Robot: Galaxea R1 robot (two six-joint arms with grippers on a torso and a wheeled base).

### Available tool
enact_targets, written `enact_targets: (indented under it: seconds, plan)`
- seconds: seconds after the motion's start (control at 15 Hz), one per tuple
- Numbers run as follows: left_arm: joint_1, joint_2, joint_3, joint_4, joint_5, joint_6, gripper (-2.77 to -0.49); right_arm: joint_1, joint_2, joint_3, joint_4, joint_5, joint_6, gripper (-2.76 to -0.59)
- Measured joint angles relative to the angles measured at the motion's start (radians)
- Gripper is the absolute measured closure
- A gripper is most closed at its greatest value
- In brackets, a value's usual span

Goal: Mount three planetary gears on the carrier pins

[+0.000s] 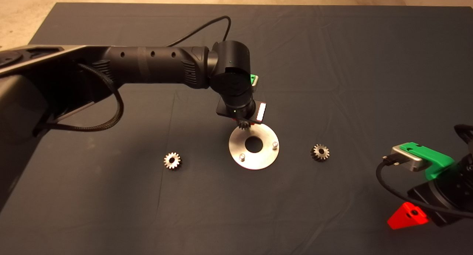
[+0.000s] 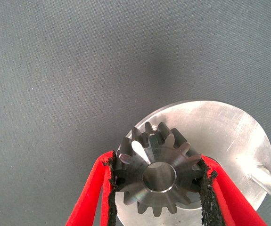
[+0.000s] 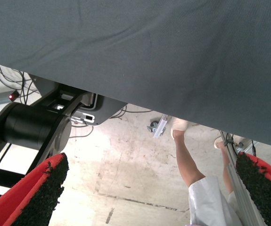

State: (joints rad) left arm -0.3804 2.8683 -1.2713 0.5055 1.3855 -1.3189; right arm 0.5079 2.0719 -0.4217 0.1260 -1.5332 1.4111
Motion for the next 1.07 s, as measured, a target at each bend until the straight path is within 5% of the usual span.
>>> enact_targets:
  seconds: [0.4,0.53,1.07]
  plan:
    - [-0.003,0.004,-0.018,0.000,-0.011,0.012,-0.90,0.000,0.000,0.000,0.000,0.000,0.000,-2.64]
    - [-0.002,0.002,-0.021,0.003,-0.036,0.011,-0.90,0.000,0.000,0.000,0.000,0.000,0.000,-2.65]
    - [0.000,0.000,-0.015,0.006,-0.045,0.010,-0.90,0.000,0.000,0.000,0.000,0.000,0.000,-2.64]
